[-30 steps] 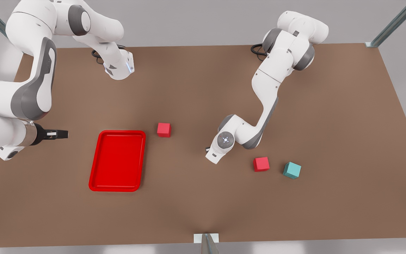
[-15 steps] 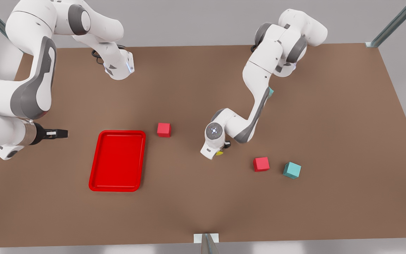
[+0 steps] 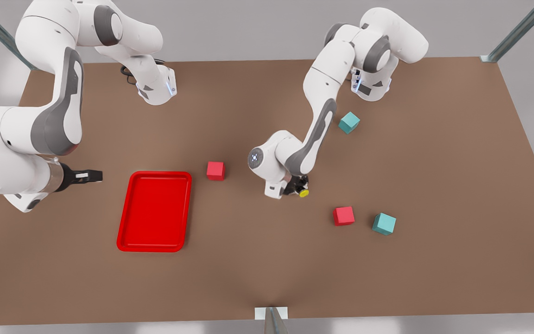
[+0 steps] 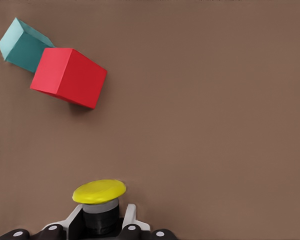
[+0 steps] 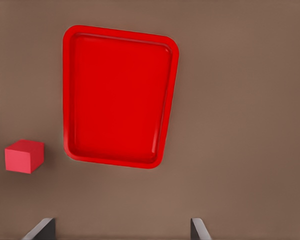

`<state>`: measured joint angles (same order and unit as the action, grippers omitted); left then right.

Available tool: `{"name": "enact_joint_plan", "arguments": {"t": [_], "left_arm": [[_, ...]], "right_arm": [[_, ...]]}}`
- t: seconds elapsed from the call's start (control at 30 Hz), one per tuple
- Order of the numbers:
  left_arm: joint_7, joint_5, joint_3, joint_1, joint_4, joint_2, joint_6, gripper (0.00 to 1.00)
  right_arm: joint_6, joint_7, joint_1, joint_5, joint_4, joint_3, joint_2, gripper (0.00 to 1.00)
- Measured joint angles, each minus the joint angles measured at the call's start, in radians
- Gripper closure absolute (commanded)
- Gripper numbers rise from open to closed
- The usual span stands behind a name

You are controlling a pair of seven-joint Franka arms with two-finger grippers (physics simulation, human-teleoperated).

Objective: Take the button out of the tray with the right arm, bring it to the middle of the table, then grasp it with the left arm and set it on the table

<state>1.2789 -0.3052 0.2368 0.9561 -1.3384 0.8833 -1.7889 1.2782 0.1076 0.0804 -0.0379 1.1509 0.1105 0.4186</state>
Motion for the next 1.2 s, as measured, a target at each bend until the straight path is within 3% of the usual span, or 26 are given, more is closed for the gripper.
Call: {"name": "enact_joint_plan", "arguments": {"t": [0.53, 1.1, 1.13, 1.17, 1.2], "left_arm": [[0.699, -0.353, -0.01, 0.082, 0.027, 0.159, 0.637, 0.58], [1.125, -0.373, -0.009, 0.053, 0.027, 0.263, 0.542, 0.58], [1.139, -0.374, -0.009, 0.052, 0.027, 0.264, 0.537, 0.42], [1.153, -0.375, -0.01, 0.052, 0.027, 0.265, 0.534, 0.02], [1.165, -0.376, -0.01, 0.052, 0.027, 0.264, 0.53, 0.0]], "right_arm": [[0.006, 0.0, 0.006, 0.0, -0.001, -0.001, 0.002, 0.0], [0.025, 0.0, 0.019, 0.002, -0.005, -0.001, 0.002, 0.0], [0.025, 0.0, 0.025, 0.002, -0.005, -0.001, 0.001, 0.0], [0.026, 0.0, 0.028, 0.003, -0.005, -0.001, 0.001, 0.0], [0.026, 0.0, 0.029, 0.003, -0.005, 0.0, 0.0, 0.0]]}}
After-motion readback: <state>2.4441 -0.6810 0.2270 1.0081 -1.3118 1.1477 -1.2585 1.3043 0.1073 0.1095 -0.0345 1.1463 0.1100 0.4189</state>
